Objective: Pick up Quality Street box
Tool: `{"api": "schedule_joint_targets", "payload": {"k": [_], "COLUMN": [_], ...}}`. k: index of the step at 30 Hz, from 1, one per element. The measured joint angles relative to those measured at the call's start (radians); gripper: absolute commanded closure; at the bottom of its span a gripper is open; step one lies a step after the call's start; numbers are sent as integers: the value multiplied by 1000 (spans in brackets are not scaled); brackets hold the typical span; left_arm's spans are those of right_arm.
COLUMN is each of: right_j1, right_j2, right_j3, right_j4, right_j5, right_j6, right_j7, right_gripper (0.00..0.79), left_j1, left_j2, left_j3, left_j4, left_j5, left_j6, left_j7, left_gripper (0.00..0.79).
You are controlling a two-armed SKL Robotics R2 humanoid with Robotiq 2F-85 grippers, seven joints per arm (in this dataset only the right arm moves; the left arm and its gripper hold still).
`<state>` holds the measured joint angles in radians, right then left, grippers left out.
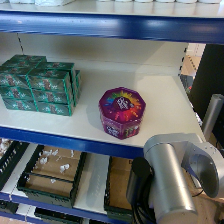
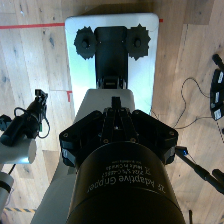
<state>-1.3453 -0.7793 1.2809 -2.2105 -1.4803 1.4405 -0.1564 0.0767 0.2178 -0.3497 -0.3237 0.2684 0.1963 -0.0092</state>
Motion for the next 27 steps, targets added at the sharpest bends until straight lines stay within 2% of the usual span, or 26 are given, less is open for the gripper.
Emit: {"api": "schedule_joint_targets", "payload": {"k": [13, 27], "right_j1": [3, 5], "right_j2": [-7, -38], "right_j3": [-31, -62], "right_j4": [1, 1], "right_j5": [-10, -20], "right_j6": [12, 29], "right_j7": [0, 0], "right_gripper": [785, 785], "left_j1": [0, 0], "left_j2": [0, 0], "left_j3": [0, 0], "left_j4": [0, 0], "left_j5": [0, 0], "left_j6": [0, 0], "left_j7": [0, 0], "left_gripper": [785, 785]}}
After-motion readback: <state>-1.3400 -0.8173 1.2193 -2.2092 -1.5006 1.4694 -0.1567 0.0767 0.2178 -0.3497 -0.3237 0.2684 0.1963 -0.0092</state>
